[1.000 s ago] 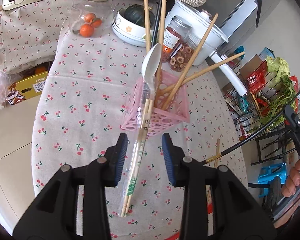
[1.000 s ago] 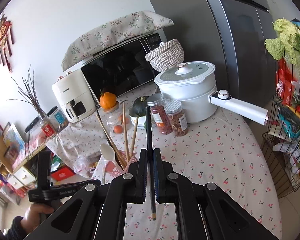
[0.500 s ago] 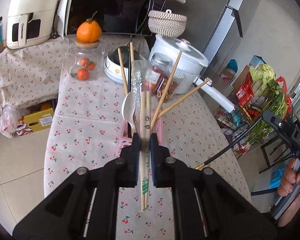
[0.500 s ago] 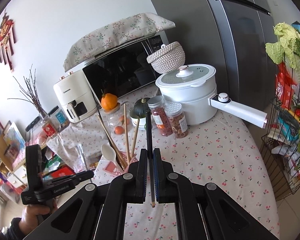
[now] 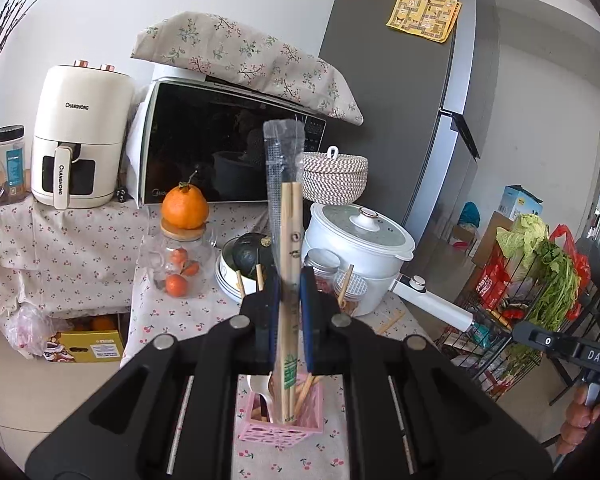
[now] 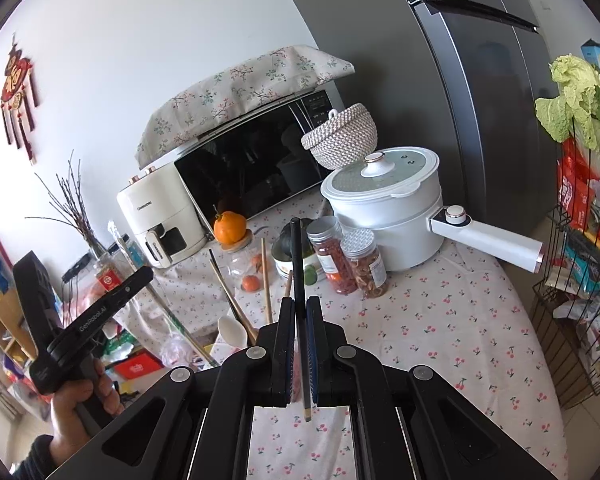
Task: Organize utensils
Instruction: 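Lower the wrapped chopsticks into the basket and open the left gripper while the right gripper carries the black chopstick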
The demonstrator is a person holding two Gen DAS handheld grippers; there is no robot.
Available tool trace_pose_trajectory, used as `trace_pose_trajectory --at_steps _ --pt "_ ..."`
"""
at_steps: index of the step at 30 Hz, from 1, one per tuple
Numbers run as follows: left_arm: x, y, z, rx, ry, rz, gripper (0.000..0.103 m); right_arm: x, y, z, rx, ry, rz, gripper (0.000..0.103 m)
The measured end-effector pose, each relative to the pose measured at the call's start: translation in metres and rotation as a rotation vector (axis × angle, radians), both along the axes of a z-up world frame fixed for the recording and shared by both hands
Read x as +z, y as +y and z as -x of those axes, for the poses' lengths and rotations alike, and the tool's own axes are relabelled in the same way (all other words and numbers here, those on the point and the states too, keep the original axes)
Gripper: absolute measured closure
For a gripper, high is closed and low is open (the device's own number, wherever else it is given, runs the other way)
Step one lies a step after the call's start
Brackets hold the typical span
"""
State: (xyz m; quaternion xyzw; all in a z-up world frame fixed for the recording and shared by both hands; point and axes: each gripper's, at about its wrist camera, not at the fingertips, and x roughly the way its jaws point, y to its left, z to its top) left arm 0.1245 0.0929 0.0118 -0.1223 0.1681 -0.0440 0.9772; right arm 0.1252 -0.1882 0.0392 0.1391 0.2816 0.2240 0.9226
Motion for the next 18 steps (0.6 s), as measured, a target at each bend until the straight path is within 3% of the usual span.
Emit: trace_pose_trajectory --at_steps 5,12,14,16,18 --pt "-0.019 -0.006 -0.011 0.020 -0.001 -0.057 0.092 0.001 -0.001 -0.002 -0.006 -0.005 0.002 0.097" --pt "-0.035 -0.003 -0.020 0.000 0.015 -0.027 0.091 0.009 0.001 -0.001 -0.011 -0.033 -0.017 0.097" --pt "-0.038 -0.003 -0.022 -0.030 0.047 -0.013 0.074 0.011 0.004 0.001 -0.010 -0.046 -0.023 0.097" --pt "-0.038 -0.002 -0.020 -0.023 0.068 0.001 0.023 0.015 0.008 0.002 -0.007 -0.056 -0.031 0.097" --pt "-0.036 0.003 -0.011 -0.019 0.071 0.028 0.019 0.018 0.011 0.003 -0.003 -0.062 -0.044 0.097"
